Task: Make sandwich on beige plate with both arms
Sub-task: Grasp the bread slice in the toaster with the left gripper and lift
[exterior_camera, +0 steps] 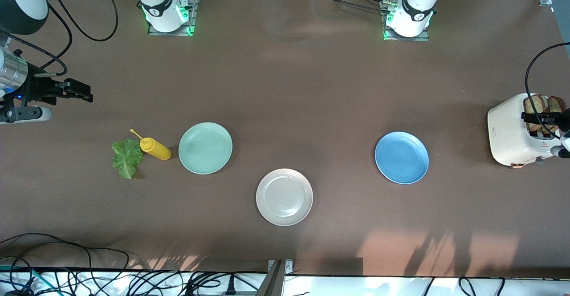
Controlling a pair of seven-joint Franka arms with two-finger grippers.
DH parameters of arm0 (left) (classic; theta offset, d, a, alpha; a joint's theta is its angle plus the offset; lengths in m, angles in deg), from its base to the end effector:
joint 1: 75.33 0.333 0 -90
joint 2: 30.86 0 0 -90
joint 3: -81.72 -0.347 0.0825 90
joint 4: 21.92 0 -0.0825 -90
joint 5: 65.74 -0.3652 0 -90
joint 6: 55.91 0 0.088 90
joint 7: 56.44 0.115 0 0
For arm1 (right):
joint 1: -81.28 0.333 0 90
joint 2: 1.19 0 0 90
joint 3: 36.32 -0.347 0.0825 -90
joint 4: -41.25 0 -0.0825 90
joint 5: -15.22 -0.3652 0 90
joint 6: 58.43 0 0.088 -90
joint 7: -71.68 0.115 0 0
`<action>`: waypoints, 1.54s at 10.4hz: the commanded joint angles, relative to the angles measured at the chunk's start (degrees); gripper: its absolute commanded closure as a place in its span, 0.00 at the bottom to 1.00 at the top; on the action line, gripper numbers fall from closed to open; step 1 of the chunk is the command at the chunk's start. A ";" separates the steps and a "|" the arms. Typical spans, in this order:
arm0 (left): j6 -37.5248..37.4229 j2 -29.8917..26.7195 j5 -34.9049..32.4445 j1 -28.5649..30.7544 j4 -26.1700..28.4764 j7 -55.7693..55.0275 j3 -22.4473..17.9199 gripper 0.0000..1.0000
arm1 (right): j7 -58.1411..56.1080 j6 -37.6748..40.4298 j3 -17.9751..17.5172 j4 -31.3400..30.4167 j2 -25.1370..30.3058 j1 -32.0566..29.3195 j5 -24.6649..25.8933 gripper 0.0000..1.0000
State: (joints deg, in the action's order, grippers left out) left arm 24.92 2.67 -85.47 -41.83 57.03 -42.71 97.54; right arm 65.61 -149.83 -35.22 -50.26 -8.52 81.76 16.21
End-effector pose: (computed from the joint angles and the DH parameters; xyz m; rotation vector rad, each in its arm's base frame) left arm 0.5887 0.2708 0.3804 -2.9840 -0.0509 0.8557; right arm 0.5720 -0.0075 0.5666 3.1192 0.1509 -0.2045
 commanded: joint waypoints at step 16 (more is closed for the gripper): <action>-8.47 -6.55 -3.92 -8.26 -8.86 4.19 0.44 1.00 | -0.96 -0.62 0.30 -1.12 0.38 -0.22 0.68 0.00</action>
State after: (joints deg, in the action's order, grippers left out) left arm 19.97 -2.85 -88.88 -46.57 52.41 -39.86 98.47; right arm 65.57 -149.87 -34.84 -50.27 -8.90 81.69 16.21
